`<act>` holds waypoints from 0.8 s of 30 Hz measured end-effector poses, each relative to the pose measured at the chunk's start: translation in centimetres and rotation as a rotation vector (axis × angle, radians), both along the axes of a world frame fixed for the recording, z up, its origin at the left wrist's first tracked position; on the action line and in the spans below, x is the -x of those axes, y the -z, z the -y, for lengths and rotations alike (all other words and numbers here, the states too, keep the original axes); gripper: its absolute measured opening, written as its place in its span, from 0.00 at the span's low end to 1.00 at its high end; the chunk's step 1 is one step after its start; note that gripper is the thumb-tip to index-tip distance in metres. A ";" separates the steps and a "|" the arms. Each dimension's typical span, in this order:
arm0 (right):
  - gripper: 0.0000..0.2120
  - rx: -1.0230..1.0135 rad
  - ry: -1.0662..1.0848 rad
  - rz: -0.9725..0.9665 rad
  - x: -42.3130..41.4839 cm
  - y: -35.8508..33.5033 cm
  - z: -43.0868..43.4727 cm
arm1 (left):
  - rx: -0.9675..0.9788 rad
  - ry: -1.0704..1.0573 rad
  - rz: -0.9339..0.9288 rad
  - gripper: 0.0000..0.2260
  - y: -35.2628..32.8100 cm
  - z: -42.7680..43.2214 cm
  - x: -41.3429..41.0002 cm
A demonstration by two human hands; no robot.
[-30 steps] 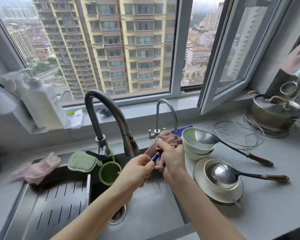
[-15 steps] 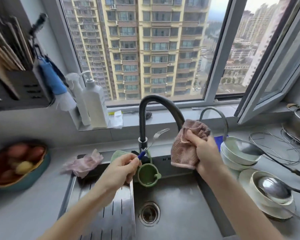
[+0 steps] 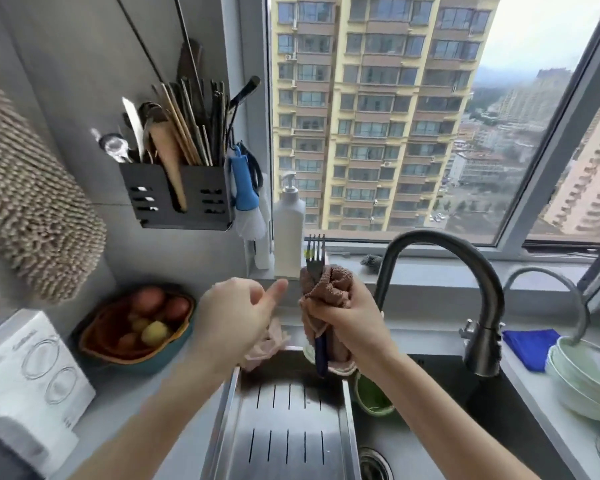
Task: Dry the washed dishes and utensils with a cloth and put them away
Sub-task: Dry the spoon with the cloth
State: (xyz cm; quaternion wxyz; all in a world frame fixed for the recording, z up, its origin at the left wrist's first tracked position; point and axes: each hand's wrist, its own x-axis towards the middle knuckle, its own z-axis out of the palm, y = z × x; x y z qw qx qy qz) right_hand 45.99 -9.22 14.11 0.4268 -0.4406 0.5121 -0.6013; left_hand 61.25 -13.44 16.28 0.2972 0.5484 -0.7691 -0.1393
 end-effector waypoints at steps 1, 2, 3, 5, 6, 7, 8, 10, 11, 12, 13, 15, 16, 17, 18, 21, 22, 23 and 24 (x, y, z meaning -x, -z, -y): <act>0.15 -0.012 -0.062 -0.051 -0.5 -0.4 0.4 | -0.007 0.031 -0.123 0.18 -0.7 1.0 -0.9; 0.16 -0.028 -0.128 -0.087 -1.1 -0.8 0.8 | -0.056 0.096 -0.261 0.14 -1.3 2.0 -1.4; 0.17 -0.044 -0.192 -0.112 -1.6 -1.1 1.2 | -0.088 0.149 -0.351 0.10 -1.8 2.8 -1.8; 0.18 -0.073 -0.274 -0.169 -2.7 -1.8 2.2 | -0.046 0.186 -0.425 0.07 -2.1 4.1 -2.1; 0.19 -0.083 -0.294 -0.191 -3.1 -2.1 2.8 | -0.010 0.164 -0.438 0.06 -2.2 4.7 -2.3; 0.19 -0.088 -0.310 -0.206 -3.4 -2.4 3.5 | 0.018 0.128 -0.448 0.07 -2.4 5.1 -2.6; 0.19 -0.094 -0.327 -0.217 -3.6 -2.9 4.2 | 0.037 0.083 -0.453 0.08 -2.5 5.7 -3.0; 0.18 -0.087 -0.360 -0.270 -3.7 -3.8 5.7 | 0.061 -0.010 -0.510 0.11 -3.0 7.5 -4.3; 0.18 -0.080 -0.378 -0.331 -3.6 -4.4 6.4 | 0.061 -0.052 -0.594 0.12 -3.5 8.6 -5.3; 0.18 -0.075 -0.400 -0.402 -3.7 -5.0 6.9 | 0.060 -0.085 -0.691 0.12 -4.2 9.8 -6.3; 0.18 -0.068 -0.424 -0.476 -3.7 -5.3 7.5 | 0.063 -0.121 -0.768 0.12 -4.8 11.0 -7.5; 0.17 -0.059 -0.410 -0.615 -3.9 -5.3 8.7 | 0.106 -0.218 -0.860 0.11 -6.3 13.0 -10.0; 0.18 -0.053 -0.369 -0.661 -4.0 -5.2 9.3 | 0.144 -0.268 -0.897 0.12 -6.9 13.9 -11.3; 0.19 -0.049 -0.317 -0.681 -4.0 -5.0 10.0 | 0.191 -0.311 -0.922 0.13 -7.6 14.7 -12.6; 0.20 -0.039 -0.271 -0.682 -3.9 -5.0 10.5 | 0.242 -0.344 -0.929 0.14 -8.2 15.5 -13.9; 0.21 0.002 -0.210 -0.654 -4.0 -5.9 11.9 | 0.432 -0.378 -0.821 0.12 -10.1 16.9 -16.2; 0.20 0.020 -0.213 -0.631 -4.1 -6.4 12.3 | 0.499 -0.378 -0.765 0.09 -10.8 17.1 -16.4; 0.19 0.034 -0.221 -0.609 -4.2 -6.8 12.6 | 0.559 -0.376 -0.711 0.09 -11.5 17.4 -16.4; 0.18 0.045 -0.227 -0.594 -4.4 -7.2 13.0 | 0.618 -0.375 -0.663 0.09 -12.2 17.7 -16.3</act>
